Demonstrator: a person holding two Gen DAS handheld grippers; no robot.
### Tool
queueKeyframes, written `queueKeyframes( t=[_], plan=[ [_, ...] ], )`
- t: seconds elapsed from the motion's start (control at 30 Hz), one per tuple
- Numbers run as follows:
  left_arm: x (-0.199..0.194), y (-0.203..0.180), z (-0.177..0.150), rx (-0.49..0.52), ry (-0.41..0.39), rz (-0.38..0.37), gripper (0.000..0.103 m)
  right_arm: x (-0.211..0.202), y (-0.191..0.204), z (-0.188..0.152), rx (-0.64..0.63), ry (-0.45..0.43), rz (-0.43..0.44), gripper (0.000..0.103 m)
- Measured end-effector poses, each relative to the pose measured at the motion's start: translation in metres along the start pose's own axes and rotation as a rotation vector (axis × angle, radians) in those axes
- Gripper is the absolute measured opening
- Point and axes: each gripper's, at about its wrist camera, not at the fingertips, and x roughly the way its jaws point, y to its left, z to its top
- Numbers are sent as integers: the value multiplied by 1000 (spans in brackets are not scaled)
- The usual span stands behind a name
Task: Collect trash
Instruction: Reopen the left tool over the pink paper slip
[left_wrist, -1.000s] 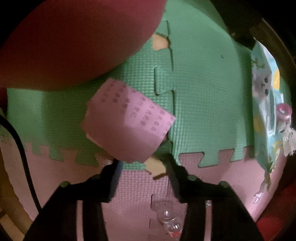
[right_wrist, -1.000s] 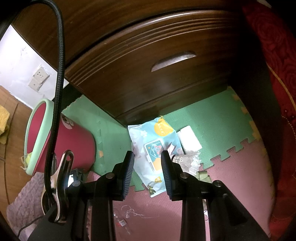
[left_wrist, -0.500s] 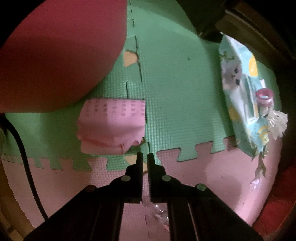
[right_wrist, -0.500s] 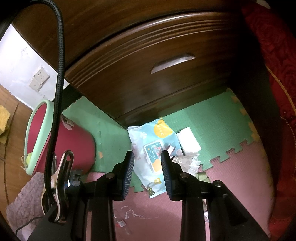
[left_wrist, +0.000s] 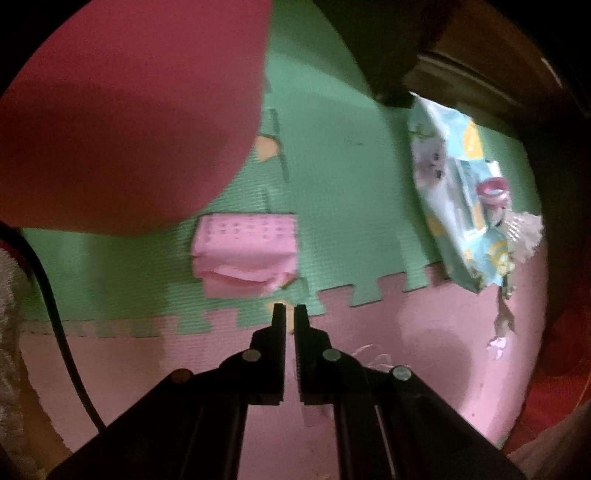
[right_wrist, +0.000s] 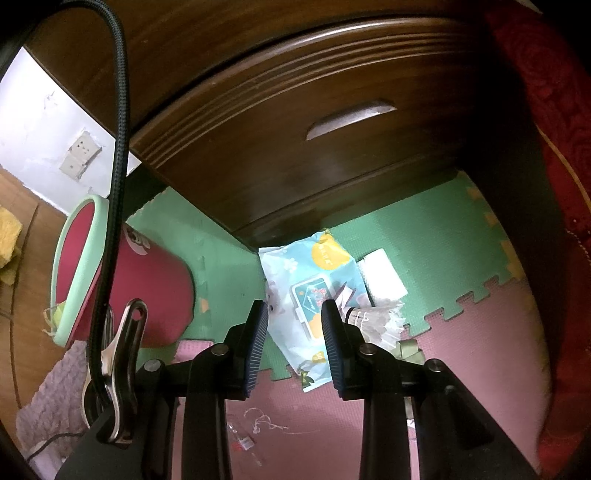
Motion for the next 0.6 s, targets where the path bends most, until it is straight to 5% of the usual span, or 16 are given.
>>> queueKeyframes(
  t=[0.07,0.27,0.4,0.6],
  plan=[
    [3,0,-1,14,-1,52,10,1,0,1,1,5,4,31],
    [15,0,-5,34,5,104,58,10,2,-2,-11,41,7,31],
    [26,-6,-2,36,-17,143,59,17,2,-6,-25,74,-2,31],
    [25,-5,6,-145,-42,28,65,20,4,-7,-35,83,-2,31]
  ],
)
